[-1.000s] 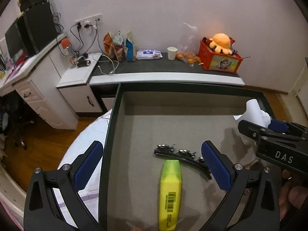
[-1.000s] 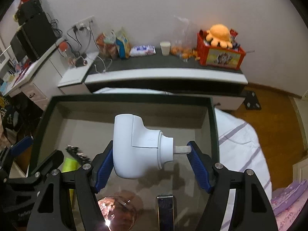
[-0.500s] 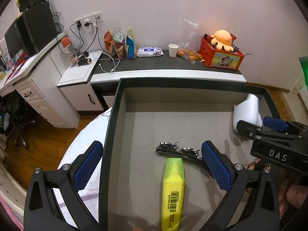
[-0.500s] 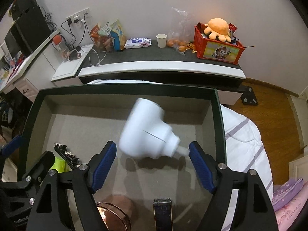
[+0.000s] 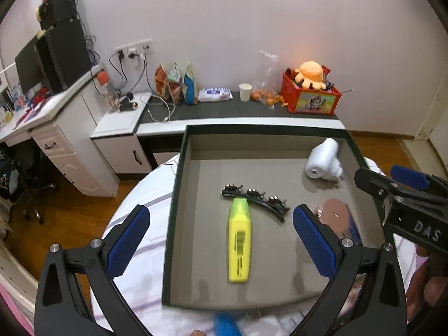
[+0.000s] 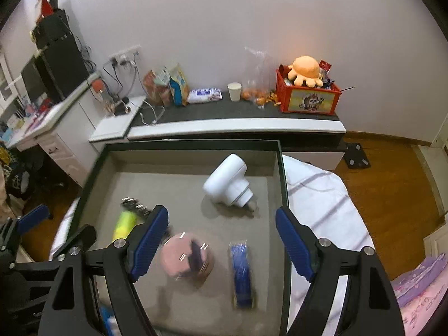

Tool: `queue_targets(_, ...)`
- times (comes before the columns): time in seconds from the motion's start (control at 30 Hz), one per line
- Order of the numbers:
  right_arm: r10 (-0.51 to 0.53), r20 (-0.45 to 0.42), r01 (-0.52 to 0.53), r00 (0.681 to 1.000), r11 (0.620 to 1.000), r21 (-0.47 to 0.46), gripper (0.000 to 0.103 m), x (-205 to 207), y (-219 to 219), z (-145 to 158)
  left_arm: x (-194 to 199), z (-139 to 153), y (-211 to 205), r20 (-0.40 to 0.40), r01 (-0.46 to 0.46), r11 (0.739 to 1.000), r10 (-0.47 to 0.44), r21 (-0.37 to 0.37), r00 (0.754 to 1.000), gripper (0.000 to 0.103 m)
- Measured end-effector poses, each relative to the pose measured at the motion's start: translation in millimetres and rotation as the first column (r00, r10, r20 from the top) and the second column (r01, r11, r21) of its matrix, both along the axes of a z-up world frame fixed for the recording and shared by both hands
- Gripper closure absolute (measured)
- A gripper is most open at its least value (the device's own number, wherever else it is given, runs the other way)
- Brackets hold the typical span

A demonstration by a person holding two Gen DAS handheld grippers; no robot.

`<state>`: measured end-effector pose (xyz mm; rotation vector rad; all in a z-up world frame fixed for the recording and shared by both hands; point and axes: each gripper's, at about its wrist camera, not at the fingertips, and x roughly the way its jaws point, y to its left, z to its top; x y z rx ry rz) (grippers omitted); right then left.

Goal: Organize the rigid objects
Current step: 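Withdraw the right gripper while moving the left gripper to the blue highlighter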

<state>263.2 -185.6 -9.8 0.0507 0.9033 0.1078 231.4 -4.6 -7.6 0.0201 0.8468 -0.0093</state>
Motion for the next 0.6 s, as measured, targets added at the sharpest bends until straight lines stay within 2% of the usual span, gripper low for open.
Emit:
queue_targets(0.3,0.003,0.081,-0.004,0.997,1.0,0.018,0.022,-106,9,28,-83,11,4,0.019,-0.016,1.0,0.016,-0.002,1.0,0.0)
queue_targets(0.6,0.006,0.087,-0.009,0.996,0.999,0.036,0.022,-186,9,24,-155,-4,16,0.008,-0.027,0.999,0.027,-0.022,1.0,0.0)
